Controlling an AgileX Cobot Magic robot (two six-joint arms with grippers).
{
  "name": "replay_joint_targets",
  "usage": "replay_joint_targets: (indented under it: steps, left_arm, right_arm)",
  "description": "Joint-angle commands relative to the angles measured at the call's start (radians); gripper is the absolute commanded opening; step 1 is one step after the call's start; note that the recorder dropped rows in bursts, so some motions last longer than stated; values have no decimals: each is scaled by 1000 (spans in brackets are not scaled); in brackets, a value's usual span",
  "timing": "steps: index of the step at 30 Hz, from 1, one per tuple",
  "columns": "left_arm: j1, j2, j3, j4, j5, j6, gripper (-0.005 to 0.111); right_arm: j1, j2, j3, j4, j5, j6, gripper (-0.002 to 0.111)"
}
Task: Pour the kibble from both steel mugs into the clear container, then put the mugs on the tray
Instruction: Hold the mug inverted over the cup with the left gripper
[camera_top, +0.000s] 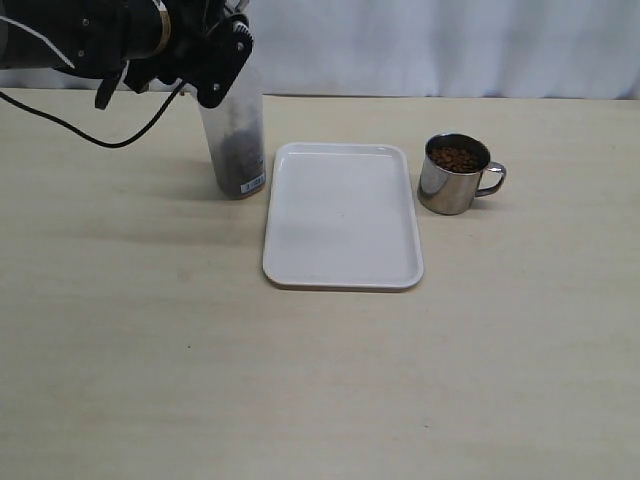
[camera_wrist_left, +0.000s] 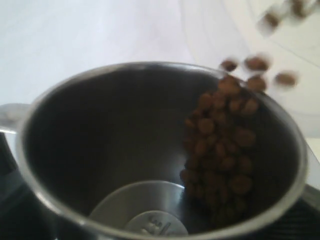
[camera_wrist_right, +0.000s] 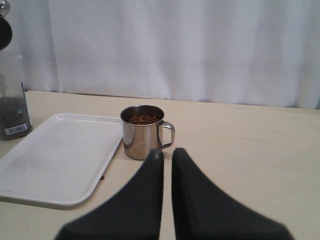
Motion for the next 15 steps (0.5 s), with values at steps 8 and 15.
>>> replay_joint_targets:
  steps: [8,15]
  left_arm:
    - [-2,-5,-12,-6,8,34,0]
    - [-2,-5,-12,-6,8,52,0]
  right_arm:
    - [3,-3,2,-6,-6,-4,5]
    - [3,-3,2,-6,-6,-4,5]
